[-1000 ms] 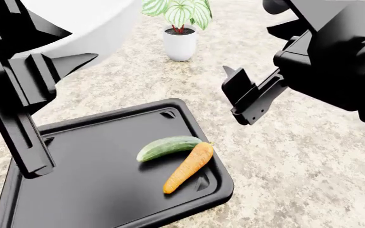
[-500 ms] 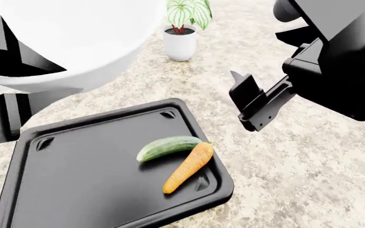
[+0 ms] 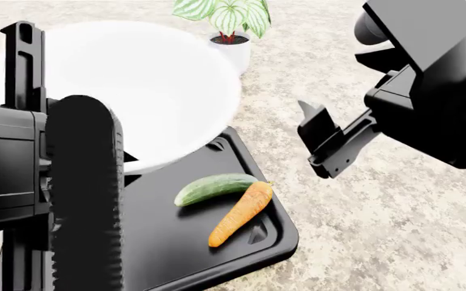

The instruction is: Place the two vegetables and bowl onto the tray for setting up a vegetable dip station.

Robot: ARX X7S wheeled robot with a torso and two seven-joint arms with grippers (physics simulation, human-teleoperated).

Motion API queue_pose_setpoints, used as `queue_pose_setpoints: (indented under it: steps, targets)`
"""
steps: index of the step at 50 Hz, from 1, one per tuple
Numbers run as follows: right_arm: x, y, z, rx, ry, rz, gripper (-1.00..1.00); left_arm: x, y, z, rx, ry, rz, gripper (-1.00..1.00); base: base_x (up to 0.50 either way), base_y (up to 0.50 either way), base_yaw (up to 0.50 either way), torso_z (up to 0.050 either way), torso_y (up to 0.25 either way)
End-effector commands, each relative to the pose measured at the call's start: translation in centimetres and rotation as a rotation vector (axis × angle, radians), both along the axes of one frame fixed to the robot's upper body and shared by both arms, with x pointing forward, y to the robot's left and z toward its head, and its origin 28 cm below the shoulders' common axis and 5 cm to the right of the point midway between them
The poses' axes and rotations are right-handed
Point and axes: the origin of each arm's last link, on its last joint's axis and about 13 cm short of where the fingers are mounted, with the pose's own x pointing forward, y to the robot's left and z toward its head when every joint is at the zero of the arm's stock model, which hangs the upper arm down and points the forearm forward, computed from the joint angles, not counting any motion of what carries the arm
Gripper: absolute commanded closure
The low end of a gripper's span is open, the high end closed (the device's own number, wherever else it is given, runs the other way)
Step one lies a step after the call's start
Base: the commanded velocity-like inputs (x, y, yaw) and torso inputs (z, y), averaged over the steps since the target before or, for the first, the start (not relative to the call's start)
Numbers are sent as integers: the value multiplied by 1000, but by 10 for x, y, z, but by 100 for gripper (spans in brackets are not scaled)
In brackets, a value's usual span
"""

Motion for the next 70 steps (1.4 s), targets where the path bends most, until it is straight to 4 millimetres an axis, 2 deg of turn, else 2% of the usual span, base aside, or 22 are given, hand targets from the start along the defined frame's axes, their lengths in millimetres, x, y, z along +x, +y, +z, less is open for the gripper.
queue_pose_setpoints:
  steps: [1, 19, 35, 62, 63, 70]
  targets:
    - [0, -2, -6, 6, 11, -4, -100, 6, -5, -13, 7, 31, 27, 100, 0, 0, 0, 0, 0]
    - [6, -3, -11, 6, 26, -1, -100, 15, 7, -30, -13, 112, 108, 100, 0, 0, 0, 0, 1]
    - [6, -3, -15, 4, 35, 5, -100, 18, 10, -40, 59, 128, 149, 100, 0, 0, 0, 0, 0]
    - [4, -4, -18, 5, 40, 0, -100, 21, 8, -42, 78, 125, 164, 100, 0, 0, 0, 0, 0]
    - [3, -4, -18, 5, 40, -1, -100, 21, 8, -42, 73, 128, 164, -100, 0, 0, 0, 0, 0]
    - [2, -4, -18, 6, 38, -4, -100, 23, 9, -45, 79, 125, 167, -100, 0, 0, 0, 0, 0]
